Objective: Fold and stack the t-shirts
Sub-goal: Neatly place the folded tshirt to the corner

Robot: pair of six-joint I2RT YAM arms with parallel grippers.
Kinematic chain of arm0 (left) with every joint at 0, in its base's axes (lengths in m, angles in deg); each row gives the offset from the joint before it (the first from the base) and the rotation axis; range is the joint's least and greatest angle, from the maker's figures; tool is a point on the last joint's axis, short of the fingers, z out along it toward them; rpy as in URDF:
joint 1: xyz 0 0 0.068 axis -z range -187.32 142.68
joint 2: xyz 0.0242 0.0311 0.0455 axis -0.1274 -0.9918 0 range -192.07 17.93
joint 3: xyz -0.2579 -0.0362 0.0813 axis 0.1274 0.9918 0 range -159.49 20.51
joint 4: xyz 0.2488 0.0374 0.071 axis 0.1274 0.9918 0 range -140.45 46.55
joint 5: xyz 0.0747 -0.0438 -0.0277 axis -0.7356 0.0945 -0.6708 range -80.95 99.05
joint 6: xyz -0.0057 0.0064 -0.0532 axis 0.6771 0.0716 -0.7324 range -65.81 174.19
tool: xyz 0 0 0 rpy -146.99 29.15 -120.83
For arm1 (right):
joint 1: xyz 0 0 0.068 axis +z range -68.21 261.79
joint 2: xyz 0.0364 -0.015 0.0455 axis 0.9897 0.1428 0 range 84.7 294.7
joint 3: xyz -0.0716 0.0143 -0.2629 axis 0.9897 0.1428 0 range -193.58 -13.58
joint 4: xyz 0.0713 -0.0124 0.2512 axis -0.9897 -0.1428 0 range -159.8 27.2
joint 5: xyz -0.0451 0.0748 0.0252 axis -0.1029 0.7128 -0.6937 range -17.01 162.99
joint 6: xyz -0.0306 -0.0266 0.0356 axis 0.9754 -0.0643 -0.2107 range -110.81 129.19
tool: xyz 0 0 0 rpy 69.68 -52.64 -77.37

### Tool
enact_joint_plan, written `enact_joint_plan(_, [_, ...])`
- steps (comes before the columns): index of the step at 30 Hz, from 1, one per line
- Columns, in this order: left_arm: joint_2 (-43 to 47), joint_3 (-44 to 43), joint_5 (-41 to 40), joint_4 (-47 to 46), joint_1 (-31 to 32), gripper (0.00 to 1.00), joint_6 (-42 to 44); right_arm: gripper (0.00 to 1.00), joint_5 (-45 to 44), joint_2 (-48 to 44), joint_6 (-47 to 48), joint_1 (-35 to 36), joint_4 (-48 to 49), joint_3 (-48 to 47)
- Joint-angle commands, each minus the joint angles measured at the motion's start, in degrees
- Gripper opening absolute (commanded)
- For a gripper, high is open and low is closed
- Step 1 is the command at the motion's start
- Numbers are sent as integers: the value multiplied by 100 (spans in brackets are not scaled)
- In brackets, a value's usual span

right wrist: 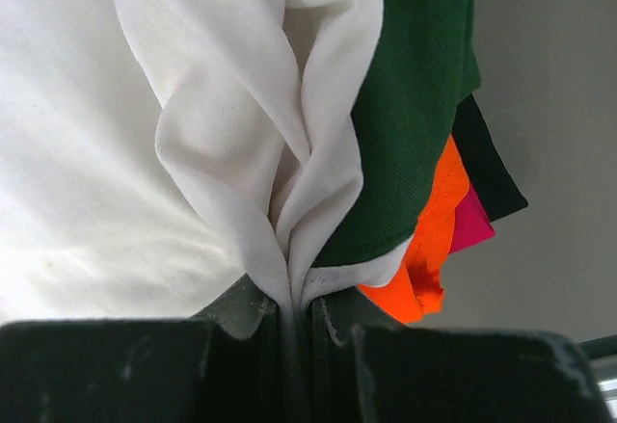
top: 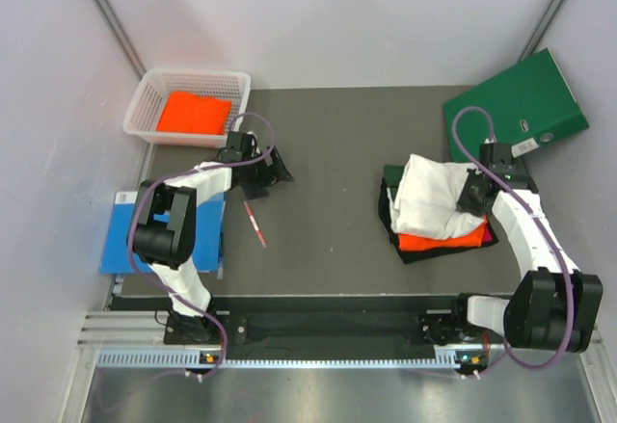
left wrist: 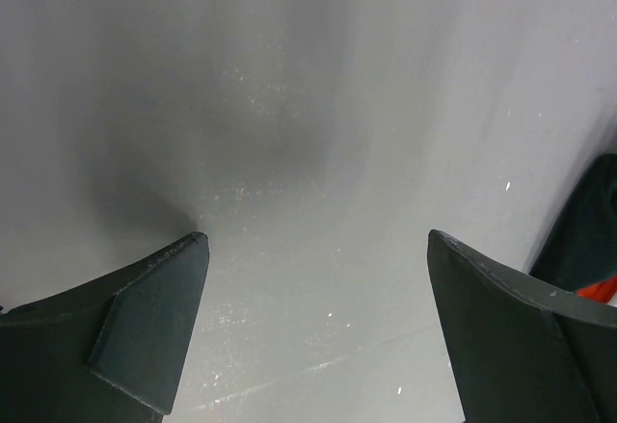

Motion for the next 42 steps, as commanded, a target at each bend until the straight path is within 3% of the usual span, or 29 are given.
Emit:
enact_joint_plan(1, [24, 8, 170, -155, 34, 99, 53, 0, -401, 160, 29, -155, 165, -13])
enact_joint_plan(6, [156, -62, 91, -252, 517, 99, 150, 1, -752, 144, -76, -199, 24, -154])
enact_joint_plan(7, [182, -140, 73, -252, 639, 99, 168, 6, -796, 39, -85, -199, 7, -154])
enact_joint_plan(8, [182, -185, 73, -269, 893, 99, 168, 16, -901, -76, -155, -208, 7, -171])
enact_joint_plan(9, [182, -237, 73, -322, 1035, 99, 159, 32, -902, -390, -156, -199, 24, -163])
enact_joint_plan(10, [174, -342, 82, -366, 1175, 99, 150, 71, -902, -567, -164, -199, 103, -137])
enact_joint_plan(11, [165, -404, 73, -401, 1481, 99, 150, 90, -868, -743, -138, -199, 130, -102])
enact_joint_plan(12, [147, -475, 65, -488, 1632, 99, 107, 99, -867, -1075, -129, -208, 182, -84])
enact_joint_plan(16, [-2, -791, 135, -874, 2266, 99, -51, 99, -701, -1631, -68, -208, 332, -128])
enact_joint_plan(21, [-169, -993, 363, -1456, 2837, 99, -289, 100, 187, -1818, 55, -208, 1069, 118])
enact_joint_plan(29, [-652, -1521, 574, -1693, 3418, 75, -465, 100, 1040, -921, -6, -208, 1737, 198])
enact_joint_plan(33, [-819, -1793, 627, -1650, 3646, 64, -526, 100, 1023, -675, -68, -208, 1923, 198])
enact_joint_plan(42, [-1109, -2127, 636, -1597, 4059, 63, -579, 100, 540, -43, -243, -208, 2011, 154])
